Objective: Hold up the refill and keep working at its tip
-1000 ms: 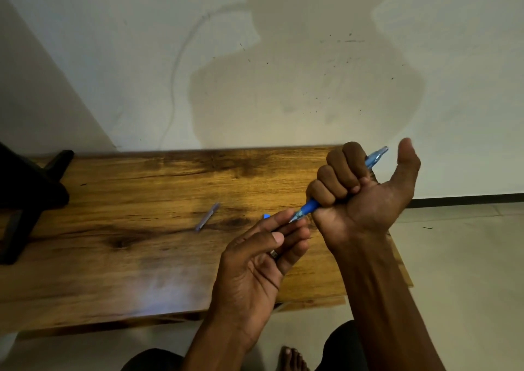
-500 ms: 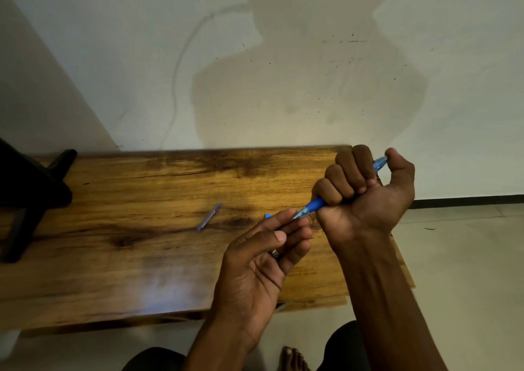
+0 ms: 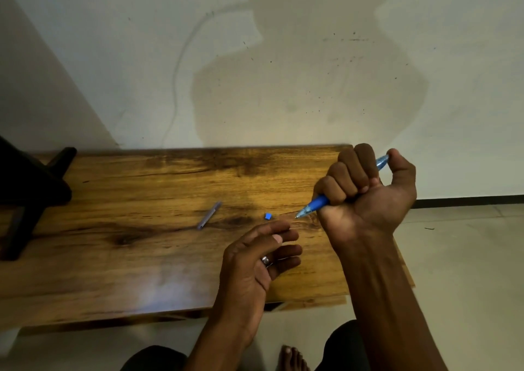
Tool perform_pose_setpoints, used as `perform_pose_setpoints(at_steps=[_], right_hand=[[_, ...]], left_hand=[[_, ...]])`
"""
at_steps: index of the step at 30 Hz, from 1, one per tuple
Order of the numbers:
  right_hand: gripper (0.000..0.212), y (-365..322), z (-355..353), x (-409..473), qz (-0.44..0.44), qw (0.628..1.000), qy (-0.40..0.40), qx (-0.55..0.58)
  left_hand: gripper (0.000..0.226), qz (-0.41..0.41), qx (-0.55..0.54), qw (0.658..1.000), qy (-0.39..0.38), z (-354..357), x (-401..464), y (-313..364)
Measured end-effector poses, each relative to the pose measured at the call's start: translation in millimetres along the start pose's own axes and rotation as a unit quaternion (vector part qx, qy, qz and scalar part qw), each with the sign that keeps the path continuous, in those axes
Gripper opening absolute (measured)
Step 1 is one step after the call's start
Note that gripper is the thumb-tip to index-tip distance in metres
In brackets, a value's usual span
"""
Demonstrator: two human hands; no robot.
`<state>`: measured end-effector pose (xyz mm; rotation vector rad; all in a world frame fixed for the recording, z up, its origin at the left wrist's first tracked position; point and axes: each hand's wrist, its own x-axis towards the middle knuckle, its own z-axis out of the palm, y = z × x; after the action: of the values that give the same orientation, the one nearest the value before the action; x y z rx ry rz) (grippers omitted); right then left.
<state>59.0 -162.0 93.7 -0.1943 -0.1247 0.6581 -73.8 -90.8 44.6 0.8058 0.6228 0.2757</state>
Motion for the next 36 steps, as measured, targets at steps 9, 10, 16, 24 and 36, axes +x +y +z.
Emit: perform_pose_setpoints(at_steps=[9,10,16,24,36], right_hand=[[0.054,-0.2,11.8,-3.6,-0.002,0.994,-0.034,-0.106],[0.054,-0.4,12.3,-3.9,-0.003,0.993,-0.037,-0.111],[0.05,-1.2,14.1,-3.1,-0.005,0.992,-0.033,-0.121],[0.054,-0.7,8.6,-1.4,0.007,0.996,-0.028,-0.081],[0.055,-0.5,5.1,-0.3,0.018,0.998,-0.044,-0.033]], left_hand=[[0.024,-0.001,0.117,0.991,0.059,-16.6,5.8,-19.2],[0.024,-0.003,0.117,0.991,0.059,-16.6,5.9,-19.6],[0.026,-0.011,0.087,0.994,0.06,-16.9,8.9,-20.7],[0.022,0.003,0.065,0.997,0.032,-12.8,7.7,-15.9],[0.02,0.02,0.034,0.999,-0.01,-2.5,0.5,-2.1]])
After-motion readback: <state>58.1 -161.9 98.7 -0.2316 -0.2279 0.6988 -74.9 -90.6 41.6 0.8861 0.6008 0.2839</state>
